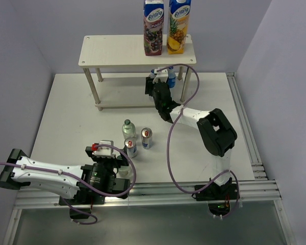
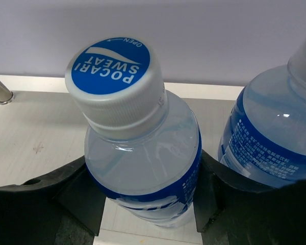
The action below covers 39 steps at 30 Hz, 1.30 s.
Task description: Place and organize the beverage onto the shelf
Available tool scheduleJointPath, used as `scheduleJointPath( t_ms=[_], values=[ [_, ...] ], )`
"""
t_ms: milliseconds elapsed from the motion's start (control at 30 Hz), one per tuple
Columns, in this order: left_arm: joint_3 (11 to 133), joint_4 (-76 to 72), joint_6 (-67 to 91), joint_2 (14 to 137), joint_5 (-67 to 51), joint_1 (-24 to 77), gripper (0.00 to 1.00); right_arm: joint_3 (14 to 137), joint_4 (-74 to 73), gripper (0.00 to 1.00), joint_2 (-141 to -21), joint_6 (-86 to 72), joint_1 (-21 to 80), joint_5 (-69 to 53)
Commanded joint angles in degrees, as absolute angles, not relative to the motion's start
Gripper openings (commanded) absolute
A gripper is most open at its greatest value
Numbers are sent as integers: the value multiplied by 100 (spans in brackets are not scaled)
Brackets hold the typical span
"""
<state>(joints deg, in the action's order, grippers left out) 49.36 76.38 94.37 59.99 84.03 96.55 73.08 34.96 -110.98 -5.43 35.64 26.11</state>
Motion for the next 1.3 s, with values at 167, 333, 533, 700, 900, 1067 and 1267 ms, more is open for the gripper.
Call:
scheduleJointPath(
  t_ms=[167, 333, 533, 700, 900, 1067, 1267],
  values=[
    [5150, 7866, 9545, 6047, 8684, 9650, 99, 7612, 4430, 100, -11074, -492, 3463, 2690],
    [5150, 7866, 9545, 6038, 8692, 9650, 99, 7340, 4386, 100, -10759, -554, 3472, 2654],
    [5159, 7866, 9562, 5924, 8640, 9650, 99, 6533, 4324, 100, -9810, -703, 3805, 2908],
    [5072, 6754, 7806, 5600, 8543, 9668, 99, 5434, 4290, 100, -8414, -905, 4455, 3620],
    [4545, 1335, 2105, 4766, 6562, 9703, 99, 4176, 3914, 100, -6796, -1098, 5685, 4534],
    [4886, 763, 1529, 4833, 4650, 9187, 99, 3771, 2904, 100, -5690, -1397, 6405, 4929],
    [5458, 1826, 2957, 5746, 4217, 7313, 99, 3341, 1829, 100, -4477, -1889, 7109, 5422]
  ],
)
